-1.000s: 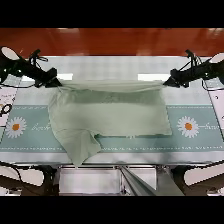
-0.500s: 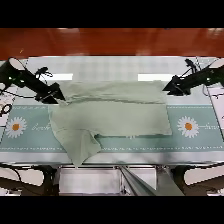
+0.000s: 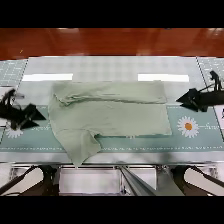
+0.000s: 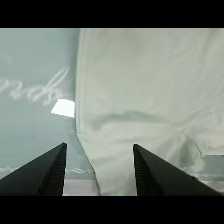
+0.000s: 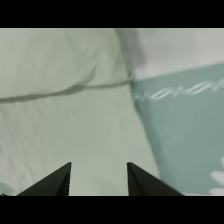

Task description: Fold the shirts.

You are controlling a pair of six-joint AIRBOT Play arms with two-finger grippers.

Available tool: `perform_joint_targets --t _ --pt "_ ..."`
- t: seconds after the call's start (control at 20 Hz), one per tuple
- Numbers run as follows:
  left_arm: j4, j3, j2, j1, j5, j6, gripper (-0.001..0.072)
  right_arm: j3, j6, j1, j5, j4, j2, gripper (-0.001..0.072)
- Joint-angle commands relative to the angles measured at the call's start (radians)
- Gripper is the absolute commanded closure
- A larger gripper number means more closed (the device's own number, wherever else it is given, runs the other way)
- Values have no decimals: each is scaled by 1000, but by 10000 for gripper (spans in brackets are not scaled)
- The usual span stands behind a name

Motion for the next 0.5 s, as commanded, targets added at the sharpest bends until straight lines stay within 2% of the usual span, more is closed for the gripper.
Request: perform_joint_targets --t 0.0,0.15,0.45 --pt "-136 -302 147 167 48 46 202 -234 -109 -15 -68 146 142 302" --pt "-77 -373 146 162 48 46 202 -291 -138 -15 -48 156 185 302" --pt "-112 -397 144 42 134 14 202 -292 -142 -15 -45 168 185 302"
